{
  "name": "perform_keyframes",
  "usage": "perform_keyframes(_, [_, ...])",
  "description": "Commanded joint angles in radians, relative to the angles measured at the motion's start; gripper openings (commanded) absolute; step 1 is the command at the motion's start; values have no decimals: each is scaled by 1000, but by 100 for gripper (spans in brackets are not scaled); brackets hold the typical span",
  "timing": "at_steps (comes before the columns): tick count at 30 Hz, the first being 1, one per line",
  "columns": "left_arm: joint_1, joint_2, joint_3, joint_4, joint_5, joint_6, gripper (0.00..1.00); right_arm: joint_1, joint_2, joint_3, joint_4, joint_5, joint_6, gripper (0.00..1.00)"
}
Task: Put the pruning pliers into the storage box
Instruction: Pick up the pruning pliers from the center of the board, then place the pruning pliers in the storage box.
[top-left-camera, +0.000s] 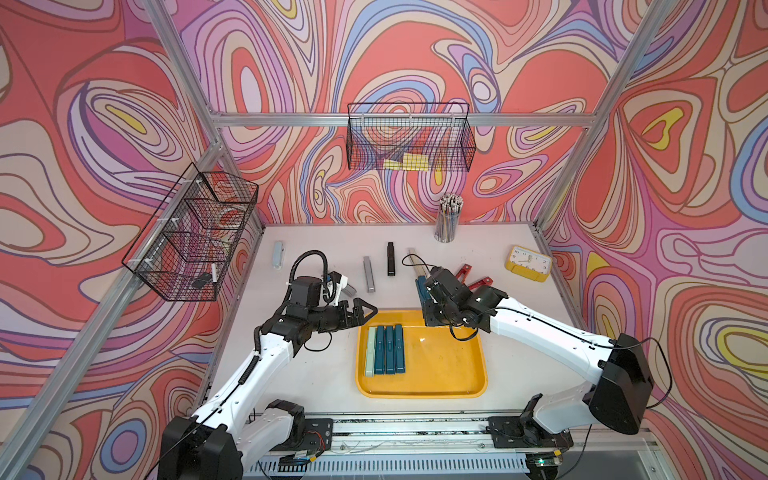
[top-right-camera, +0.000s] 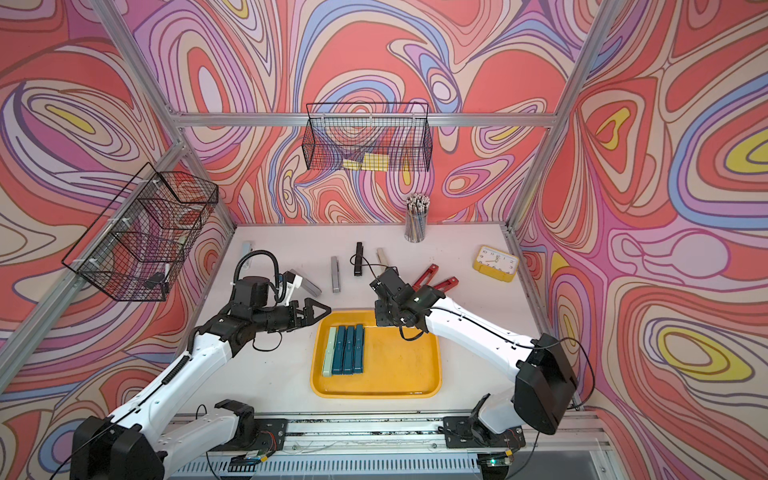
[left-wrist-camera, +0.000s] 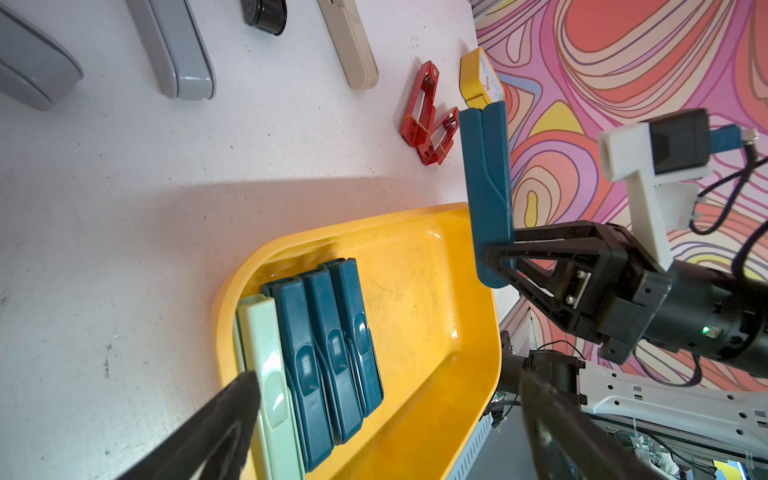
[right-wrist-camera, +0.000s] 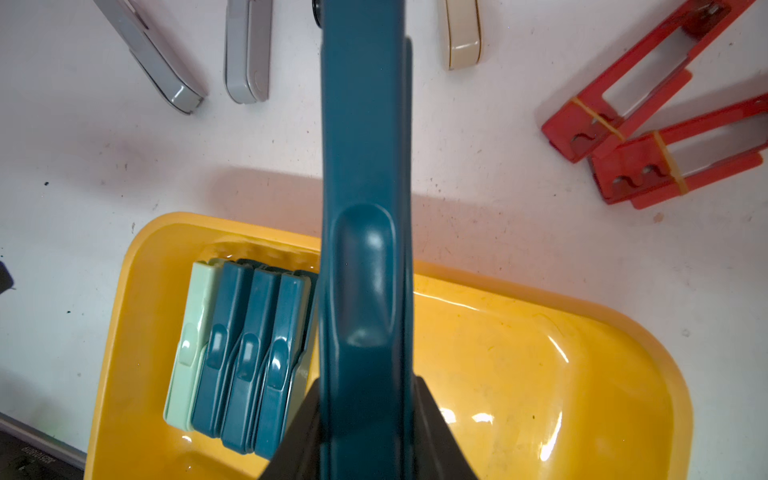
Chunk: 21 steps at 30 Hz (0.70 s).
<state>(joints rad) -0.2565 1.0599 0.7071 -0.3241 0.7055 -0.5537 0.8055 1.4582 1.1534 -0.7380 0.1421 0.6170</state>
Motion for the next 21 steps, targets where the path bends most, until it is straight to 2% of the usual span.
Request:
perform_keyframes(1, [-5,-11,-15,-45,6,5,99,31,-25,-28,51,53,59,0])
perform_keyframes(14, [-6,-87,-51,-115,-12,11,99,123,-53,-73,59,102,128,0])
perform_keyframes(21, [-6,-125,-85,-127,-9,-6,99,204,-37,-82,45,140,183,0])
